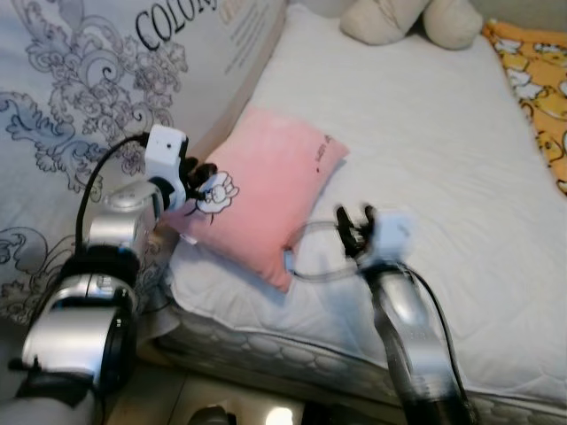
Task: Clean up the room
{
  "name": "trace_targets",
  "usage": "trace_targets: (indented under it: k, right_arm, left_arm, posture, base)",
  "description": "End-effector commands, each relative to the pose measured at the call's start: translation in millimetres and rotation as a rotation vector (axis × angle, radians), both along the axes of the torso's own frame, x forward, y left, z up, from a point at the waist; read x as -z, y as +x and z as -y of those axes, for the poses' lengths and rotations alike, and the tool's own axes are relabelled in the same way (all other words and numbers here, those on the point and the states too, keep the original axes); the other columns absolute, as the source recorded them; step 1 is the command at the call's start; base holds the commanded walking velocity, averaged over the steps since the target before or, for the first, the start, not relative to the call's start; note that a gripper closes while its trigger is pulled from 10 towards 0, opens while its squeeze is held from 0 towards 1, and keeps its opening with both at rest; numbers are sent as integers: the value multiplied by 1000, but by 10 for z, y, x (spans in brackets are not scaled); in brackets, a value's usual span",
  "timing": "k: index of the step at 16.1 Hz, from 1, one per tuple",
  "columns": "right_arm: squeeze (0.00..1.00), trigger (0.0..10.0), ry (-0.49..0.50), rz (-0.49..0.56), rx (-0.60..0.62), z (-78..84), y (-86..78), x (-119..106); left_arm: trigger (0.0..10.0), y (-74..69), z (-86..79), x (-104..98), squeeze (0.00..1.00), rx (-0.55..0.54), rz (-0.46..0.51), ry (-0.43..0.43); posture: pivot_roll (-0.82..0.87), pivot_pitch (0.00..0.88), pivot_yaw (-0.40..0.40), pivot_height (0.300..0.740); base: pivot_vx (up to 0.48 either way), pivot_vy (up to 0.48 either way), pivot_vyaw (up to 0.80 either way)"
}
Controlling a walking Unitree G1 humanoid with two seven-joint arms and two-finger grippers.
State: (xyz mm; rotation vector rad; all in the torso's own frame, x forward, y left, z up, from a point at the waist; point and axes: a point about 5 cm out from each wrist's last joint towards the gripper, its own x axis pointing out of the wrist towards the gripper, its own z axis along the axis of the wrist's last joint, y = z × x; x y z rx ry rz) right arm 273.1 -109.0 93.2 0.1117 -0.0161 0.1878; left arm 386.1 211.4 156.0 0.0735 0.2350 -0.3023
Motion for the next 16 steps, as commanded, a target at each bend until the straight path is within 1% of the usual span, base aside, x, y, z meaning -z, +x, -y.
trace_targets:
  k: [1, 3, 5, 6, 7, 8, 9, 10, 11, 13, 14, 15, 16]
  right_arm:
    - [1000, 10000, 17, 10, -39, -67, -71, -60]
    - [1000, 10000, 10, -26, -31, 10, -245, -44]
    - [1000, 10000, 32, -53, -24, 49, -288, -51]
    - [1000, 10000, 79, -55, 0, 99, -273, -94]
    - [1000, 10000, 85, -38, 38, 140, -222, -147]
    - [1000, 10000, 73, -21, 59, 155, -179, -188]
    - [1000, 10000, -9, 55, 104, 181, -30, -321]
    - [1000, 10000, -31, 73, 104, 179, 55, -355]
    - [1000, 10000, -32, 70, 102, 179, 111, -368]
    - [1000, 10000, -26, 46, 82, 159, 98, -331]
    - [1000, 10000, -28, 36, 77, 153, 69, -304]
    - [1000, 10000, -35, 19, 70, 139, 0, -251]
    - [1000, 10000, -39, 18, 66, 133, -21, -237]
  left_arm:
    - [10000, 23, -33, -37, 1000, -14, 8, 3]
    - [10000, 50, -80, -73, 1000, -43, 7, -21]
    - [10000, 67, -114, -120, 1000, -58, 16, -39]
    - [10000, 80, -122, -163, 1000, -57, 29, -36]
    - [10000, 84, -119, -174, 1000, -53, 34, -33]
    - [10000, 82, -113, -165, 1000, -49, 35, -31]
    - [10000, 68, -86, -109, 1000, -36, 27, -35]
    - [10000, 53, -72, -60, 1000, -32, 15, -46]
    - [10000, 35, -60, -9, 1000, -27, 5, -53]
    - [10000, -10, -69, 89, 1000, -24, -17, -65]
    - [10000, -25, -83, 121, 1000, -32, -26, -71]
    - [10000, -52, -111, 179, 1000, -48, -44, -92]
    - [10000, -58, -116, 190, 1000, -52, -47, -105]
  posture:
    - [-14, 106, -9, 740]
    - [-26, 109, -3, 740]
    - [-31, 111, 3, 740]
    - [-31, 111, 3, 740]
    - [-27, 108, 6, 740]
    - [-26, 107, 7, 740]
    - [-21, 104, 5, 740]
    - [-18, 103, 5, 740]
    - [-10, 102, 1, 740]
    - [1, 101, -4, 740]
    - [6, 99, -8, 740]
    - [8, 97, -11, 740]
    - [6, 95, -15, 740]
  base:
    - [0, 0, 0]
    - [0, 0, 0]
    - [0, 0, 0]
    - [0, 0, 0]
    - [0, 0, 0]
    - [0, 0, 0]
    - [0, 0, 0]
    - [0, 0, 0]
    - [0, 0, 0]
    - [0, 0, 0]
    - [0, 0, 0]
    - [0, 0, 0]
    - [0, 0, 0]
